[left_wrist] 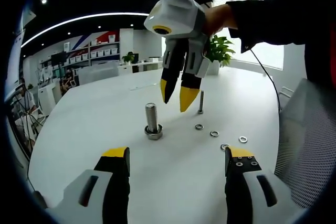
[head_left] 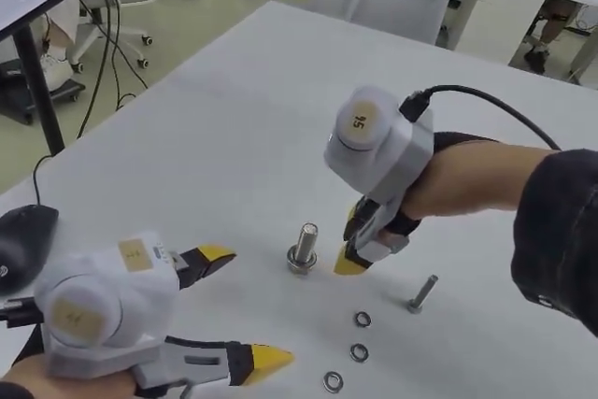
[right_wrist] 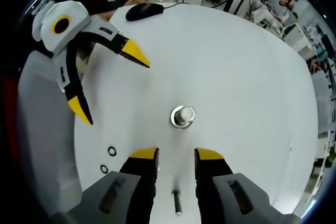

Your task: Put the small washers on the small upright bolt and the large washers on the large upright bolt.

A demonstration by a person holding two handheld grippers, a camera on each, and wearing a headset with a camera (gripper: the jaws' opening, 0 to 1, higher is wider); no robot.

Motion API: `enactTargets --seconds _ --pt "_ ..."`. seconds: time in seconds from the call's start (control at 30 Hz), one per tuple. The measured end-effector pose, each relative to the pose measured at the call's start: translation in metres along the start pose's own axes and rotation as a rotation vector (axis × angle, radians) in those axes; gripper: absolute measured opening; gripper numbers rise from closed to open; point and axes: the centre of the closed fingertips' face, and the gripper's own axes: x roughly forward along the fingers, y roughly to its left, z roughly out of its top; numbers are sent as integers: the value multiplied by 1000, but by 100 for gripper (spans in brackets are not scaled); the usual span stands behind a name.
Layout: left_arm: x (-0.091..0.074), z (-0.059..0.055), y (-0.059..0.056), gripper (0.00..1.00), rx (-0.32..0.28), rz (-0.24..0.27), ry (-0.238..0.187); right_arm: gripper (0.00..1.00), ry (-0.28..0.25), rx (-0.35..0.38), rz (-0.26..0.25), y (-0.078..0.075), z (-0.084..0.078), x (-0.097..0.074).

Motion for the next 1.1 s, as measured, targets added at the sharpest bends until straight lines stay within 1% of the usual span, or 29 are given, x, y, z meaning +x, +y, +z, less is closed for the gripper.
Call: enactTargets --seconds 0.17,0.5,0.8,1.1 --pt "3 3 -3 73 9 -12 0 28 -7 12 1 8 -8 -4" --pt "5 5 -8 73 17 -26 3 28 -4 21 20 32 -25 -3" --pt "3 8 -11 73 26 -35 4 28 2 29 54 61 -40 1" --pt "2 8 -15 73 30 -44 4 28 11 47 92 92 -59 6"
